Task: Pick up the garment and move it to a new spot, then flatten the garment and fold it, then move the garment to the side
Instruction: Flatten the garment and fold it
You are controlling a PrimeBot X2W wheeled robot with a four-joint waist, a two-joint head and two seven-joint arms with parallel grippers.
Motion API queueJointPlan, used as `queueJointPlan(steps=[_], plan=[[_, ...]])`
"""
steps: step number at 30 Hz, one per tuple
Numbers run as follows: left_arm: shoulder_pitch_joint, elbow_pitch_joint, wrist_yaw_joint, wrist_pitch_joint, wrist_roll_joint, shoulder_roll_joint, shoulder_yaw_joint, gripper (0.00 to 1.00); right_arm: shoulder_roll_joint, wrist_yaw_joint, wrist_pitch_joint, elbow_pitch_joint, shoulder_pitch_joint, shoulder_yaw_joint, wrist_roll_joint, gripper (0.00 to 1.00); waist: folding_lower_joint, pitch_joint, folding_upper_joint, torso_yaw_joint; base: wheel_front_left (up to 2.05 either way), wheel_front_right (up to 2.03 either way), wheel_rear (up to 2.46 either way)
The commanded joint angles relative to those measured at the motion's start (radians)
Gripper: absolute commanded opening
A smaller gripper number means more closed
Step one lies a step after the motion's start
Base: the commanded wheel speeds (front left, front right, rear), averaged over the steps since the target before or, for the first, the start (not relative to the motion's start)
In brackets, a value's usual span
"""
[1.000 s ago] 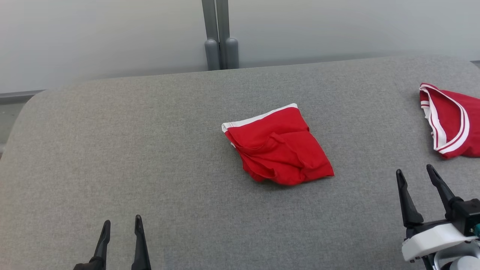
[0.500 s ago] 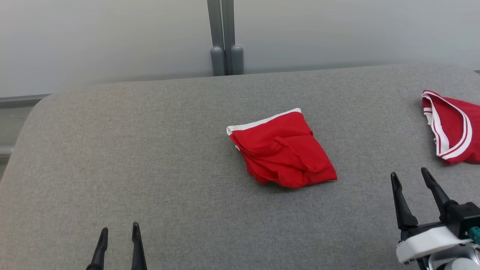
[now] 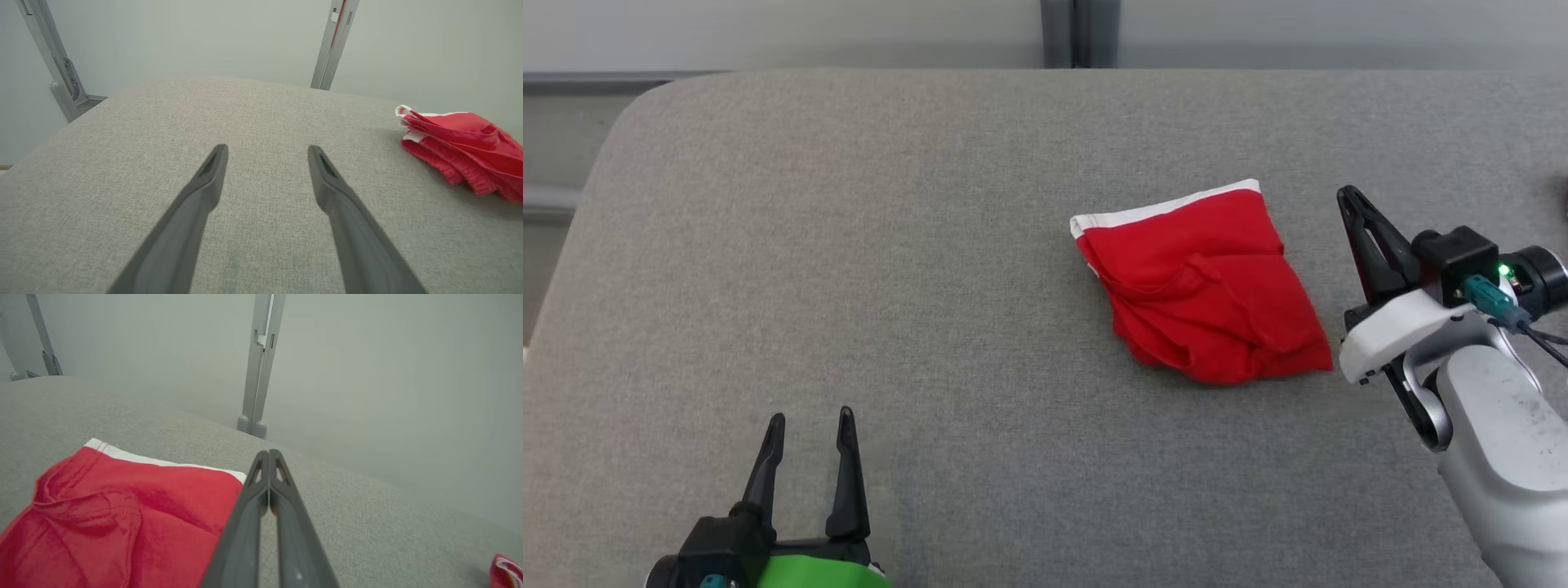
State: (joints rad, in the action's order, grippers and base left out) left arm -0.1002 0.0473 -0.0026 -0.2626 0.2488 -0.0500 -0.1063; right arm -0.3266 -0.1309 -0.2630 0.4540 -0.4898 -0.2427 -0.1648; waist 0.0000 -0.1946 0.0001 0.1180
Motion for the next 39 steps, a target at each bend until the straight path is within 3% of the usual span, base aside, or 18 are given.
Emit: queueJointPlan(steps=[1, 8, 16, 24, 30, 34, 39], plan=[[0.021, 0.001, 0.004, -0.003, 0.009, -0.002, -0.004, 1.0, -0.005, 0.0, -0.002, 0.029, -0.028, -0.023, -0.005, 0.0, 0.0, -0.09, -0.0001, 0.089, 0.0, 0.0, 0.0], [0.028, 0.008, 0.021, -0.003, 0.03, -0.002, -0.004, 1.0, -0.023, 0.0, -0.002, 0.102, -0.037, -0.156, -0.097, 0.0, 0.0, -0.106, -0.0001, 0.114, 0.0, 0.0, 0.0], [0.031, 0.002, 0.023, -0.003, 0.031, -0.002, 0.004, 1.0, -0.066, 0.0, -0.002, -0.019, 0.04, -0.288, -0.199, 0.0, 0.0, -0.082, -0.0001, 0.061, 0.0, 0.0, 0.0], [0.025, 0.003, 0.018, -0.003, 0.017, -0.002, 0.02, 1.0, -0.143, 0.0, -0.002, -0.104, 0.046, -0.551, -0.328, 0.0, 0.0, -0.07, -0.0001, 0.021, 0.0, 0.0, 0.0], [0.005, 0.012, 0.022, -0.003, 0.02, -0.002, 0.02, 1.0, -0.162, 0.0, -0.002, -0.143, 0.045, -0.671, -0.385, 0.0, 0.0, -0.036, -0.0001, 0.008, 0.0, 0.0, 0.0], [-0.02, 0.011, 0.029, -0.003, 0.024, -0.002, 0.026, 1.0, -0.164, 0.0, -0.002, -0.181, 0.09, -0.621, -0.394, 0.0, 0.0, 0.01, -0.0001, -0.006, 0.0, 0.0, 0.0], [-0.058, 0.009, 0.028, -0.003, 0.012, -0.002, 0.046, 1.0, -0.155, 0.0, -0.002, -0.267, 0.215, -0.398, -0.341, 0.03, 0.0, 0.069, -0.0001, -0.027, 0.0, 0.0, 0.0]])
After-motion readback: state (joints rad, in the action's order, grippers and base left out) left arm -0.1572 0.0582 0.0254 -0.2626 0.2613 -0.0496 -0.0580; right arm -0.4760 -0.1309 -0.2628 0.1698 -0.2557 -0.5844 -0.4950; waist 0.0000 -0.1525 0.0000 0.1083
